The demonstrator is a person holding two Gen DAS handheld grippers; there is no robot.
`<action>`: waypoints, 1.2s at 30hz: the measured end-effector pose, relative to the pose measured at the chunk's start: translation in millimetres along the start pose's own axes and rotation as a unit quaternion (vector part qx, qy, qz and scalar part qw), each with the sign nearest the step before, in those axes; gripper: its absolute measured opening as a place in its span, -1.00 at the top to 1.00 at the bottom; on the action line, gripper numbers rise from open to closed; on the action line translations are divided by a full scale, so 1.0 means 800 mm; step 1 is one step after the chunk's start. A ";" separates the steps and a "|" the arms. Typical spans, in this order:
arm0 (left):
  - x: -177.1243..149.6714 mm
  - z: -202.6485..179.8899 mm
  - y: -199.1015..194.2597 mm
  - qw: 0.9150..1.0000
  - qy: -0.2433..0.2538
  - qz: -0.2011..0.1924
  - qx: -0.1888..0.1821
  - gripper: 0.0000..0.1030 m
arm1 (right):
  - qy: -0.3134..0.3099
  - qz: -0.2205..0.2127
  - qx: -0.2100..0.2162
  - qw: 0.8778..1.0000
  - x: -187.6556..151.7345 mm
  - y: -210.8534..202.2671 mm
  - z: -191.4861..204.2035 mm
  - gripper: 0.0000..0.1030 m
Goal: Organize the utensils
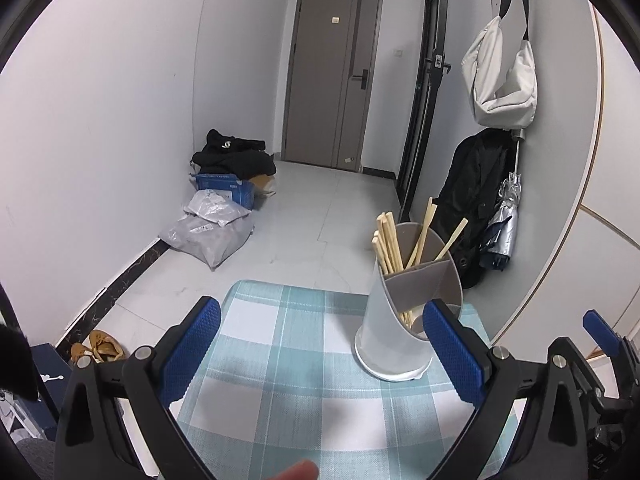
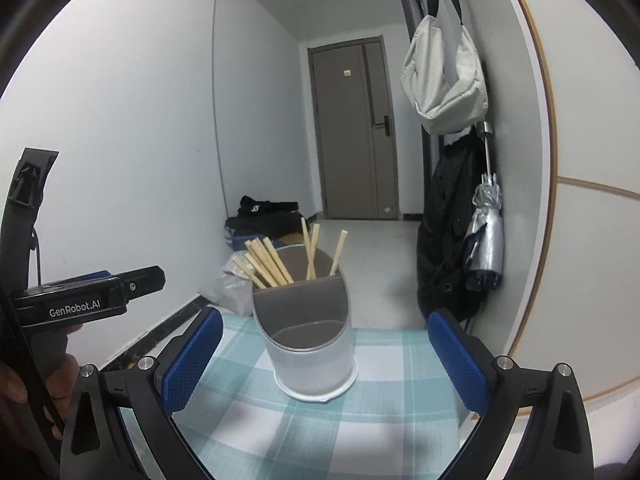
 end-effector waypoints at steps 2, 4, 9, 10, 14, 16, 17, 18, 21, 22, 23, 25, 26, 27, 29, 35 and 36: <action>0.001 0.002 0.000 1.000 -0.004 0.000 0.002 -0.93 | 0.003 0.003 0.000 1.000 -0.001 0.001 -0.002 -1.00; 0.002 0.003 -0.001 1.000 -0.006 -0.001 0.003 -0.93 | 0.004 0.001 -0.003 1.000 -0.001 0.000 -0.004 -1.00; 0.002 0.005 -0.003 1.000 -0.008 -0.005 0.005 -0.93 | 0.011 -0.006 -0.007 1.000 0.000 -0.005 -0.007 -1.00; 0.002 0.004 -0.002 1.000 -0.008 -0.005 0.006 -0.93 | 0.011 -0.006 -0.007 1.000 0.000 -0.005 -0.007 -1.00; 0.000 0.003 0.000 1.000 -0.011 0.004 -0.005 -0.93 | 0.016 -0.008 -0.008 1.000 0.001 -0.008 -0.009 -1.00; 0.001 0.003 0.002 1.000 -0.010 0.006 -0.003 -0.93 | 0.017 -0.009 -0.008 1.000 0.001 -0.009 -0.009 -1.00; 0.000 0.004 0.002 1.000 -0.010 0.006 0.000 -0.93 | 0.017 -0.009 -0.008 1.000 0.001 -0.010 -0.009 -1.00; 0.000 0.005 0.003 1.000 -0.011 0.006 0.003 -0.93 | 0.017 -0.008 -0.009 1.000 0.001 -0.010 -0.009 -1.00; 0.001 0.007 0.002 1.000 -0.014 0.006 0.002 -0.93 | 0.015 -0.007 -0.011 1.000 0.000 -0.010 -0.009 -1.00; 0.001 0.007 0.002 1.000 -0.014 0.007 0.001 -0.93 | 0.014 -0.007 -0.012 1.000 0.000 -0.010 -0.009 -1.00; 0.001 0.006 0.002 1.000 -0.013 0.008 0.001 -0.93 | 0.014 -0.007 -0.012 1.000 0.000 -0.010 -0.009 -1.00; 0.001 0.006 0.003 1.000 -0.010 0.006 0.005 -0.93 | 0.016 -0.006 -0.011 1.000 -0.001 -0.010 -0.008 -1.00; 0.000 0.006 0.003 1.000 -0.009 0.004 0.006 -0.93 | 0.017 -0.005 -0.010 1.000 -0.002 -0.010 -0.008 -1.00; 0.001 0.006 0.003 1.000 -0.009 0.003 0.007 -0.93 | 0.016 -0.005 -0.009 1.000 -0.002 -0.009 -0.008 -1.00; 0.002 0.006 0.002 1.000 -0.011 0.001 0.007 -0.93 | 0.013 -0.004 -0.010 1.000 -0.001 -0.009 -0.007 -1.00; 0.001 0.008 0.002 1.000 -0.014 0.002 0.005 -0.93 | 0.016 -0.004 -0.013 1.000 -0.002 -0.009 -0.009 -1.00; 0.001 0.008 0.002 1.000 -0.014 0.003 0.005 -0.93 | 0.016 -0.005 -0.014 1.000 -0.002 -0.010 -0.009 -1.00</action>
Point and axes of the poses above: each gripper's, at about its wrist camera, not at the fingertips, and y roughly the way its jaws point, z to its left, x to its top, the point moved 9 cm from there along y, roughly the way its jaws point, and after that the axes turned 13 degrees about x, right-handed, at the moved point
